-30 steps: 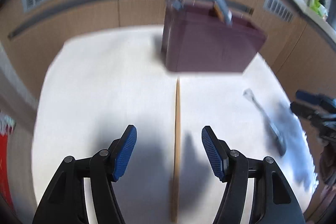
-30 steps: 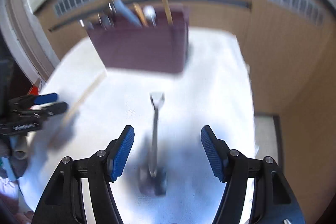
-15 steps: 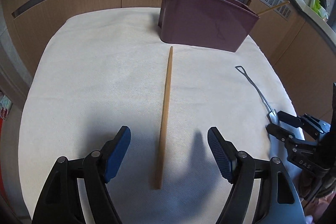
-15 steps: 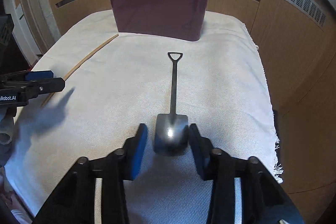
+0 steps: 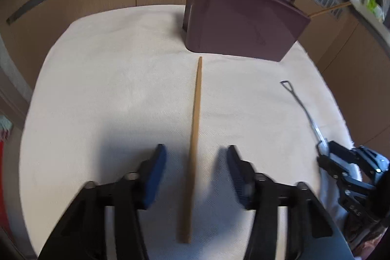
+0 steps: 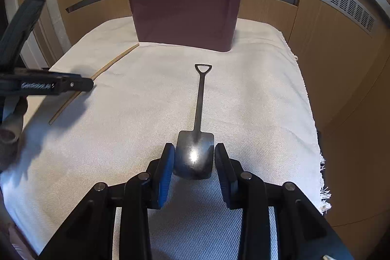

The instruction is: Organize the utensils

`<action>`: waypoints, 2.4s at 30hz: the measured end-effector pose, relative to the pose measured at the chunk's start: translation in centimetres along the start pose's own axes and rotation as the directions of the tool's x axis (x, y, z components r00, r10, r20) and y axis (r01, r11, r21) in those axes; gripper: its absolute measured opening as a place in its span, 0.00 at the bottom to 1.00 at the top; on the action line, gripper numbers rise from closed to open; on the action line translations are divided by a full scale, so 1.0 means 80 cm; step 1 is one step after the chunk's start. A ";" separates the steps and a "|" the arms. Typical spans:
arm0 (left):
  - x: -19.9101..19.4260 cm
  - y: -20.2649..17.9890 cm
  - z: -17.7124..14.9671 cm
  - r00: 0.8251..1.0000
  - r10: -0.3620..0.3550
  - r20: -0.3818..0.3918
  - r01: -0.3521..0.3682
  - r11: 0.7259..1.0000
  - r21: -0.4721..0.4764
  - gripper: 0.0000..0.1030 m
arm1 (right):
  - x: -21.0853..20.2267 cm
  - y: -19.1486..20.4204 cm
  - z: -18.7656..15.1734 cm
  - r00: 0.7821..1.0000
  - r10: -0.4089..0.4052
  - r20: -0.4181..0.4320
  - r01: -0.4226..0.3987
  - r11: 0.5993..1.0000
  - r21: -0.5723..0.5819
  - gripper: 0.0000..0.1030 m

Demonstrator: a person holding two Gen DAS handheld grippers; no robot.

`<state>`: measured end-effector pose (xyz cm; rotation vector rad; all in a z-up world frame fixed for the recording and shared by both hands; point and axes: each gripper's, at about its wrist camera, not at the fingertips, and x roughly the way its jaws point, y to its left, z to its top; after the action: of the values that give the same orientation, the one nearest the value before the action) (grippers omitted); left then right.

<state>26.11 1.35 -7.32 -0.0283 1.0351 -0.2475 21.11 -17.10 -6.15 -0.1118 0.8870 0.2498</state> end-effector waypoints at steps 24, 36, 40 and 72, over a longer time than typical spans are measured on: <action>-0.011 -0.051 -0.007 0.993 0.014 -0.118 0.005 0.987 0.162 0.07 | 0.005 -0.017 0.049 0.998 -0.055 0.033 0.054 0.998 0.035 0.72; -0.036 -0.037 -0.028 0.997 -0.039 -0.073 0.047 0.992 0.113 0.07 | 0.070 -0.008 0.092 0.994 -0.015 -0.106 0.016 1.000 0.001 0.41; -0.039 -0.028 -0.021 0.997 -0.052 -0.053 0.055 0.996 0.073 0.08 | 0.059 -0.004 0.089 0.993 0.023 -0.116 -0.025 1.000 -0.015 0.07; -0.005 -0.059 0.032 0.999 0.012 -0.050 -0.005 0.990 0.141 0.07 | -0.007 -0.027 0.063 0.996 0.090 -0.012 -0.090 0.996 0.011 0.23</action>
<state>27.18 -3.37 -5.01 0.1104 1.0661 -0.3143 25.16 -18.30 -2.54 -0.0640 0.9072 0.3288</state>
